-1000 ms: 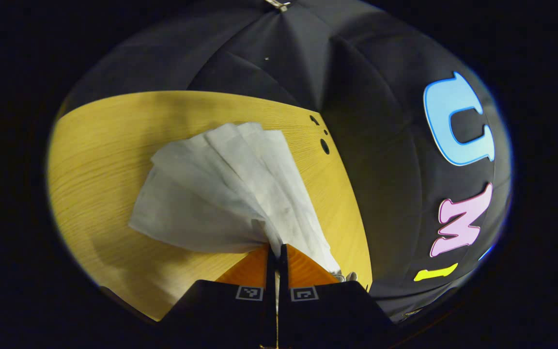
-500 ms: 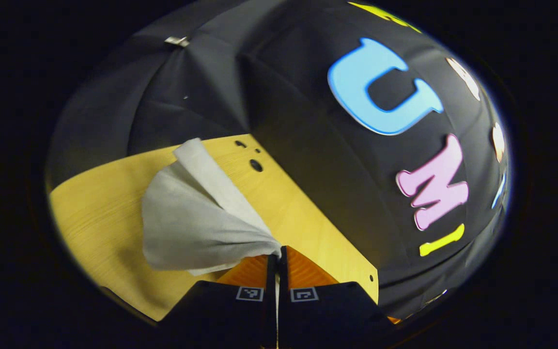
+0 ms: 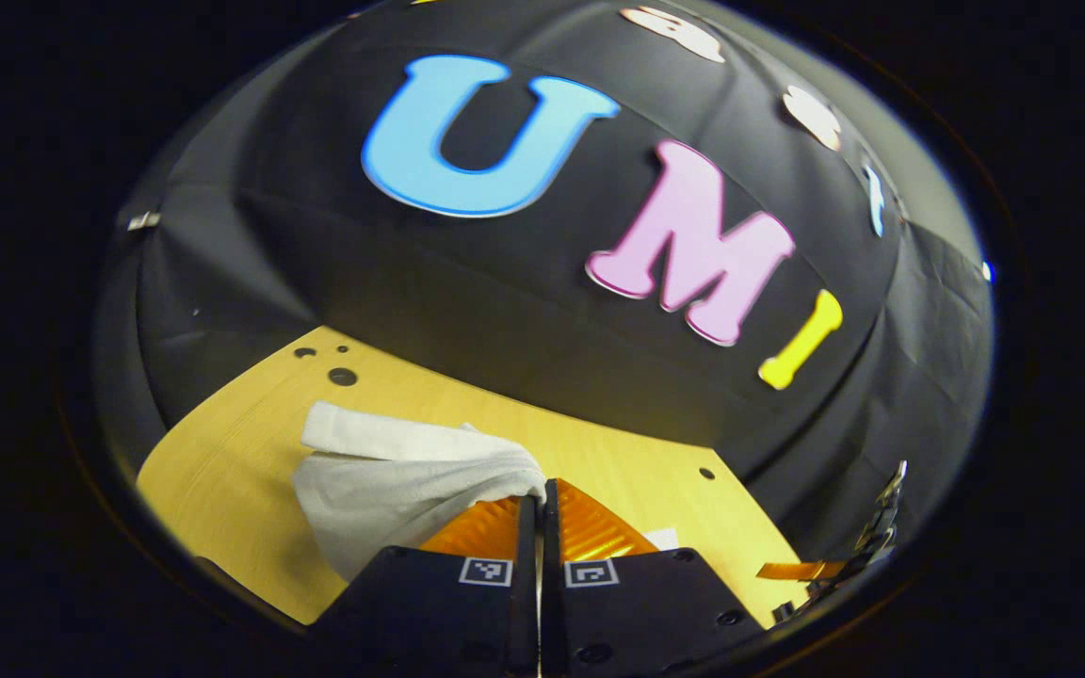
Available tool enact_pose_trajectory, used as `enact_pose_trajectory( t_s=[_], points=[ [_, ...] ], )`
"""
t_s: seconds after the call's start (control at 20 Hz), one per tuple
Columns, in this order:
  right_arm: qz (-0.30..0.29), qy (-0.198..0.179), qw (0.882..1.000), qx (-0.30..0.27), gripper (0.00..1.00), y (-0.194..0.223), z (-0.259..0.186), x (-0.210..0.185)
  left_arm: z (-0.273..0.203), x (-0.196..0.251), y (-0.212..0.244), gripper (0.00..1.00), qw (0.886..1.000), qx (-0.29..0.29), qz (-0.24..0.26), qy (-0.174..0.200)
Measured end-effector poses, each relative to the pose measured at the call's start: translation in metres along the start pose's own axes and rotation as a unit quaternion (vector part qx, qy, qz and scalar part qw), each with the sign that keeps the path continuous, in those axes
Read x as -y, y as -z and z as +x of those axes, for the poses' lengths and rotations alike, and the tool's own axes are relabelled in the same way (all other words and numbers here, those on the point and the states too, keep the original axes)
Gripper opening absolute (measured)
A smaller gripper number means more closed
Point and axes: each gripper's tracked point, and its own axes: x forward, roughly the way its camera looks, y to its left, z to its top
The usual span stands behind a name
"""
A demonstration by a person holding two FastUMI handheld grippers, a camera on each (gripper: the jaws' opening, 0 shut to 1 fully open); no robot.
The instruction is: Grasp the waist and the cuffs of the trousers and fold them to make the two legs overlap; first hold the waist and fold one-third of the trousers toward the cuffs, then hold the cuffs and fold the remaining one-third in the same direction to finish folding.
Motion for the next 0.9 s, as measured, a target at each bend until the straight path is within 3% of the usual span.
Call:
enact_pose_trajectory(
  t_s=[0.4, 0.7, 0.9],
  points=[
    [0.016, 0.014, 1.000, 0.003, 0.84, -0.010, -0.004, 0.032, 0.028, 0.083, 0.086, 0.06, 0.990, -0.098, 0.081, 0.056],
    [0.021, 0.013, 1.000, -0.001, 0.84, -0.012, -0.005, 0.046, 0.037, 0.105, 0.184, 0.06, 0.968, -0.207, 0.119, 0.082],
    [0.014, 0.008, 1.000, -0.010, 0.84, -0.007, -0.007, 0.047, 0.041, 0.105, 0.238, 0.06, 0.953, -0.272, 0.112, 0.075]
  ],
)
